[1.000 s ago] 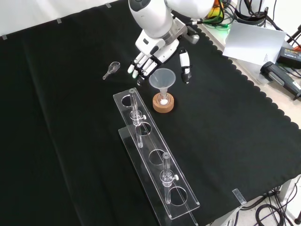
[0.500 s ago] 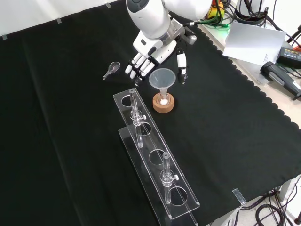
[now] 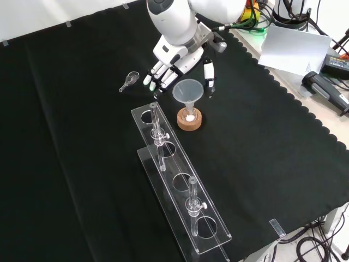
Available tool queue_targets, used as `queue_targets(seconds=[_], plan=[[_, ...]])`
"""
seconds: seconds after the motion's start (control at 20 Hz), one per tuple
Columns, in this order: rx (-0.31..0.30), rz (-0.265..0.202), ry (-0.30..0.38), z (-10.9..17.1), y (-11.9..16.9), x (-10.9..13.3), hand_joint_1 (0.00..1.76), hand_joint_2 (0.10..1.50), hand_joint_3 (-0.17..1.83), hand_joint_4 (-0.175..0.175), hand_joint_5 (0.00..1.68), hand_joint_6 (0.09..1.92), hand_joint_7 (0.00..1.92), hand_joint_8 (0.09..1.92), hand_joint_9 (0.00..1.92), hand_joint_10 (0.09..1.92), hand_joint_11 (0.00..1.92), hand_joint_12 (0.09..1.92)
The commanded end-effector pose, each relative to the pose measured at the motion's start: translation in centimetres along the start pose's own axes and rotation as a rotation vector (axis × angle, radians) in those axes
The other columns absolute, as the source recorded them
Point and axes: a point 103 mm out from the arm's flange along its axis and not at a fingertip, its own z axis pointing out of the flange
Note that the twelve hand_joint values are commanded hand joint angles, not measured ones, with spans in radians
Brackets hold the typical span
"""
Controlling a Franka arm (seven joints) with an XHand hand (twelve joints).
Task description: Remove the funnel from the round-bottom flask.
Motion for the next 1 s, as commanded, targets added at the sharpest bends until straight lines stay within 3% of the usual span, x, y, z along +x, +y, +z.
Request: queue_targets(seconds=[0.05, 0.35, 1.0], plan=[[-0.003, 0.004, -0.005, 0.08, 0.11, 0.08, 0.6, 0.67, 0.02, -0.126, 0.06, 0.09, 0.29, 0.52, 0.0, 0.58, 0.01, 0.09], [-0.007, 0.01, -0.005, 0.2, 0.17, 0.11, 0.62, 0.67, 0.02, -0.123, 0.06, 0.09, 0.34, 0.49, 0.0, 0.63, 0.0, 0.1], [-0.024, 0.028, 0.0, 0.24, 0.21, 0.11, 0.66, 0.69, 0.02, -0.115, 0.09, 0.09, 0.48, 0.45, 0.0, 0.78, 0.0, 0.33]])
